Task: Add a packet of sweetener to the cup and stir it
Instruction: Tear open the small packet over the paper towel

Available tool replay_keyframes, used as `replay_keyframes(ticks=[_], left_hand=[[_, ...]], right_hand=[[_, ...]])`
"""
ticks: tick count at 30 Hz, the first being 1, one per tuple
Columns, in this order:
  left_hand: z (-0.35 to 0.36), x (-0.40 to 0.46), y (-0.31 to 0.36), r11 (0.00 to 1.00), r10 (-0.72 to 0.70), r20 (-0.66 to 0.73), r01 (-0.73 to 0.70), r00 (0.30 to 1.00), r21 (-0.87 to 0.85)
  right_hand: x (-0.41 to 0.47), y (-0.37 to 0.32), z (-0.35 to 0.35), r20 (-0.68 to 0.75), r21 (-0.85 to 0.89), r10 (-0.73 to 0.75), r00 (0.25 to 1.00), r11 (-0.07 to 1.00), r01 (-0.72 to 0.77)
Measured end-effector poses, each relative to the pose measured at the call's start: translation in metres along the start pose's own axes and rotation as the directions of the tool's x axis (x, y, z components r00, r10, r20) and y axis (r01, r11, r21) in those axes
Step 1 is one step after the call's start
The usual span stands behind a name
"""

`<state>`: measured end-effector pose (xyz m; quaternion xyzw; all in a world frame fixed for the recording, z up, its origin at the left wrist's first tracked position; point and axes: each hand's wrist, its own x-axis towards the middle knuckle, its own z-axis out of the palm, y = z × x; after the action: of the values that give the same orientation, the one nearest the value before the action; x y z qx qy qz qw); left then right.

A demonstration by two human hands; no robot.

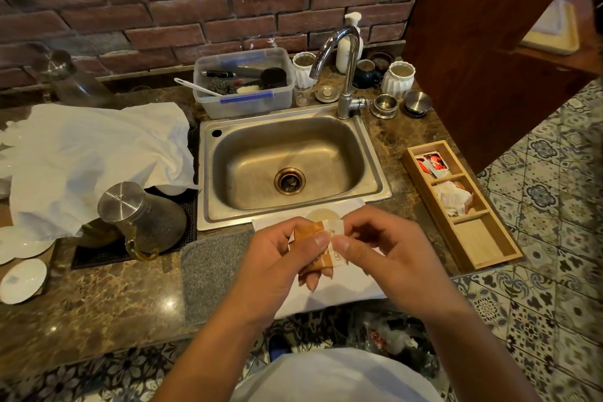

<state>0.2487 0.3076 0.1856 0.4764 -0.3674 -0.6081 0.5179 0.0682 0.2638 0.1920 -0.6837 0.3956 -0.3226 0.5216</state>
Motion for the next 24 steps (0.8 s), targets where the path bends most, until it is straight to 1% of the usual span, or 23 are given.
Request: replay_keyframes(ticks=[3,5,10,14,16,18,20,24], left_hand=[[0.004,-0.001,-0.001,0.997,-0.014,-0.001,0.014,1.000,-0.077],[0.007,-0.001,-0.001,0.993,-0.029,-0.011,0.027,1.000,-0.111],[0.008,-0.001,-0.002,0.991,-0.038,-0.009,0.037,0.999,-0.126],[0.009,-0.001,-0.002,0.977,-0.074,0.023,0.077,0.997,-0.198],[0.010,0.000,-0.002,0.971,-0.080,0.036,0.086,0.996,-0.222],[0.010,0.000,-0.002,0.974,-0.061,0.051,0.070,0.997,-0.214],[0.009,-0.001,-0.002,0.983,-0.037,0.067,0.048,0.997,-0.175],[0.005,-0.001,-0.002,0.996,-0.037,0.047,0.041,0.998,-0.085]], right_hand=[[0.000,0.003,0.005,-0.082,0.000,-0.082,0.993,0.997,0.083],[0.000,0.003,0.007,-0.106,-0.020,-0.120,0.987,0.993,0.119],[-0.002,0.006,0.008,-0.129,-0.067,-0.141,0.982,0.989,0.134],[-0.003,0.005,0.011,-0.168,-0.128,-0.157,0.973,0.982,0.136],[-0.004,0.004,0.013,-0.184,-0.116,-0.142,0.973,0.986,0.122],[-0.005,0.002,0.014,-0.178,-0.054,-0.096,0.979,0.995,0.088],[-0.005,0.001,0.013,-0.159,-0.014,-0.055,0.986,0.998,0.053],[-0.004,0.002,0.008,-0.087,-0.014,-0.015,0.996,1.000,0.014]])
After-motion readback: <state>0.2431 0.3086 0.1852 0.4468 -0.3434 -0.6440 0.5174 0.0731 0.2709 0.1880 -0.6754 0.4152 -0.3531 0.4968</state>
